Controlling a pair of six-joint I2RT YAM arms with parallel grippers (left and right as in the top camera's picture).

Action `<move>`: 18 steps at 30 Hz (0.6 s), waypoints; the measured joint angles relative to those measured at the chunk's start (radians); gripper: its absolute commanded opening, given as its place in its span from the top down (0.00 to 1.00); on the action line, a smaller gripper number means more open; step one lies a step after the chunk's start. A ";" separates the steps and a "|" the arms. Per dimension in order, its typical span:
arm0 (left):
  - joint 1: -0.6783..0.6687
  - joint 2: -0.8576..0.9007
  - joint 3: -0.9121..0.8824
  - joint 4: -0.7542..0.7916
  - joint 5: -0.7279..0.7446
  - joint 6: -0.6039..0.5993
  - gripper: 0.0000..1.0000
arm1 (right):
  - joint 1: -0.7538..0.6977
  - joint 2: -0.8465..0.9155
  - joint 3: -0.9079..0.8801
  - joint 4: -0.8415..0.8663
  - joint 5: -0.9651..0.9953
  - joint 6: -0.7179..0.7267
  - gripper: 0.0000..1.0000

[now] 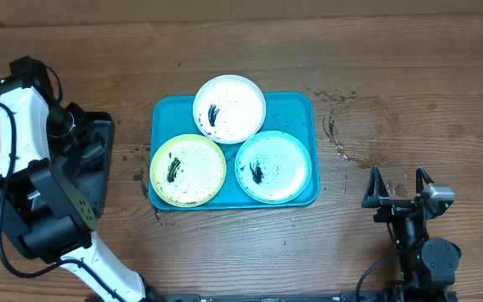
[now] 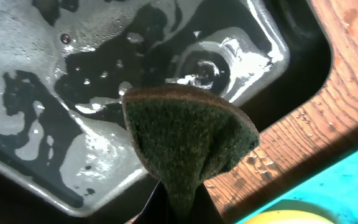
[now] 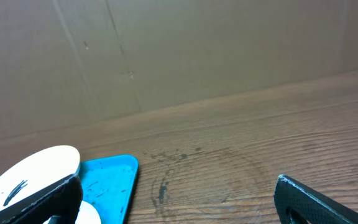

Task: Clean dirty plates on tray and stack at the side
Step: 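Lift the sponge out of the basin with the left gripper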

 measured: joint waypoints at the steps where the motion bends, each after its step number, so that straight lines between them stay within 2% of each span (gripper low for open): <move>1: 0.000 0.000 0.000 0.000 0.008 0.000 0.96 | 0.000 0.000 0.000 0.000 0.000 0.000 0.00; 9: 0.000 0.000 0.000 0.002 0.040 0.024 0.96 | 0.000 0.000 0.000 0.005 0.000 0.000 0.00; 18: 0.005 -0.029 -0.006 0.050 0.045 0.022 0.96 | 0.000 0.000 0.000 0.095 -0.070 0.042 0.00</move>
